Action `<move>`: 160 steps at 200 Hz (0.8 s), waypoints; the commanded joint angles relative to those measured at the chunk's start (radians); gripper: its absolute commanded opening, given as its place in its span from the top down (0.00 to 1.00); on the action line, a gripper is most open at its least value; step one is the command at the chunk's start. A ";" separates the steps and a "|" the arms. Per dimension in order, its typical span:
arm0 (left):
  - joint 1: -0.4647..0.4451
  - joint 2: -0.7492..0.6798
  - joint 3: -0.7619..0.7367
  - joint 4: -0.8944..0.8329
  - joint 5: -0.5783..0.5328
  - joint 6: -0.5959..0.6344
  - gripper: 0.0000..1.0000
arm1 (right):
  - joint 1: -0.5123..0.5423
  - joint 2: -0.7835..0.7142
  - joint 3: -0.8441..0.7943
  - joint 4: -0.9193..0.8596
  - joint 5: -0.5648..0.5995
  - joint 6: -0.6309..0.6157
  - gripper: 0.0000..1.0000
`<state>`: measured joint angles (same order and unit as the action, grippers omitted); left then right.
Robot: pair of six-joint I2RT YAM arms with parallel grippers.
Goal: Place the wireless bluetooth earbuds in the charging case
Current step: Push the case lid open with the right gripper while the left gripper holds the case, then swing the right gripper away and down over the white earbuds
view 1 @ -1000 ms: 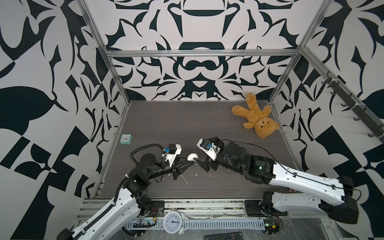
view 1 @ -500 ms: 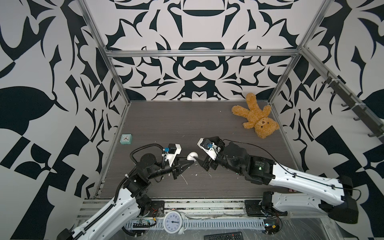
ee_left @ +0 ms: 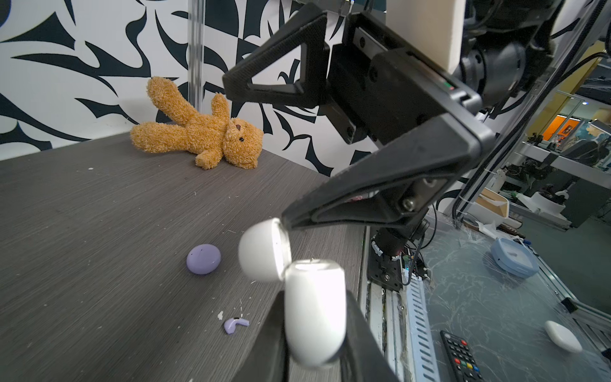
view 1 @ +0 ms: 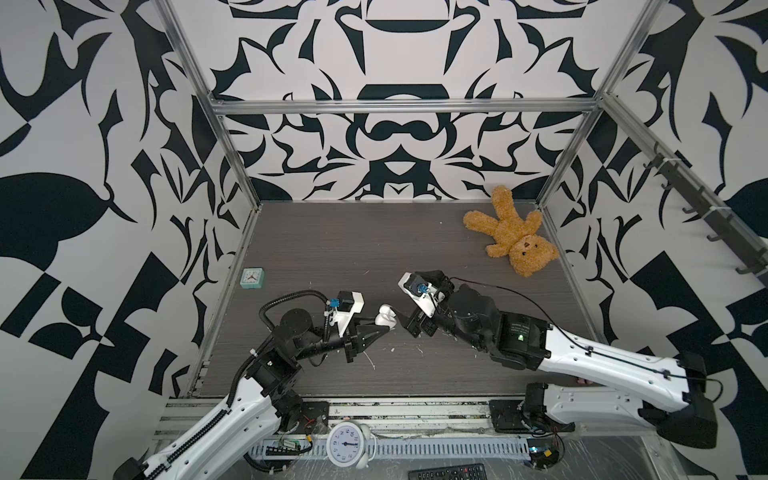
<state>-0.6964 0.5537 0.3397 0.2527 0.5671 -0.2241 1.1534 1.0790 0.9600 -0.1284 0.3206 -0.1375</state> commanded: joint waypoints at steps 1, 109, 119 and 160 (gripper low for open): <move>-0.003 -0.025 -0.013 0.018 -0.057 0.065 1.00 | -0.004 -0.052 0.030 -0.006 0.001 0.056 0.01; -0.003 -0.242 0.022 -0.197 -0.287 0.377 1.00 | -0.087 0.098 0.325 -0.400 0.146 0.498 0.00; -0.003 -0.274 0.037 -0.267 -0.303 0.408 1.00 | -0.110 0.122 0.337 -0.427 0.104 0.533 0.00; -0.003 -0.436 -0.031 -0.247 -0.495 0.394 1.00 | -0.176 0.176 0.303 -0.410 -0.064 0.654 0.01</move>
<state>-0.6960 0.1856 0.3416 0.0086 0.2104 0.1501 1.0019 1.2476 1.2644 -0.5266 0.3672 0.3874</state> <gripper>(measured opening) 0.249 0.994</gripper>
